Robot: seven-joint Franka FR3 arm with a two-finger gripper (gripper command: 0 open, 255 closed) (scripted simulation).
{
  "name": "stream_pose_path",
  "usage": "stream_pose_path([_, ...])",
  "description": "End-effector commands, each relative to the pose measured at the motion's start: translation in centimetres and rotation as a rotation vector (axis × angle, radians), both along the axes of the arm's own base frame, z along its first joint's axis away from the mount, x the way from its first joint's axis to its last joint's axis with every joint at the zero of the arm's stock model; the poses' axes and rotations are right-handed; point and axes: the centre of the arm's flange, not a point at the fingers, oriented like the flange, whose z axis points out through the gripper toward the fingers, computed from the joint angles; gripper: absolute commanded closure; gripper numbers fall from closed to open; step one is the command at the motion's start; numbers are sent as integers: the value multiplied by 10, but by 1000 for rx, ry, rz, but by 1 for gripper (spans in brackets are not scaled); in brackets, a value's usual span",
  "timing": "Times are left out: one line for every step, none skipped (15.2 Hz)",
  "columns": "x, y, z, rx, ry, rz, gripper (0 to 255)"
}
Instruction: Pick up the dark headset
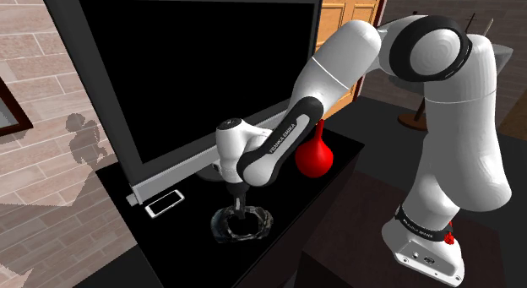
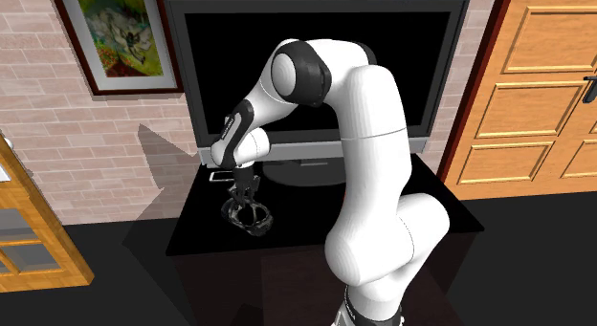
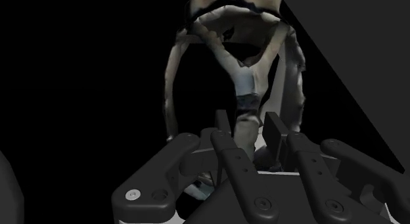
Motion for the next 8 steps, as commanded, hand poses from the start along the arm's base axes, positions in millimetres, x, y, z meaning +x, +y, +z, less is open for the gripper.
stream_pose_path([0,0,0,0,0,0,255])
stream_pose_path([0,0,0,0,0,0,255])
stream_pose_path([0,0,0,0,0,0,255])
stream_pose_path([0,0,0,0,0,0,255])
stream_pose_path([0,0,5,0,0,0,255])
stream_pose_path([0,0,10,0,0,0,255])
stream_pose_path([0,0,16,0,0,0,255])
stream_pose_path([0,0,21,0,0,0,255])
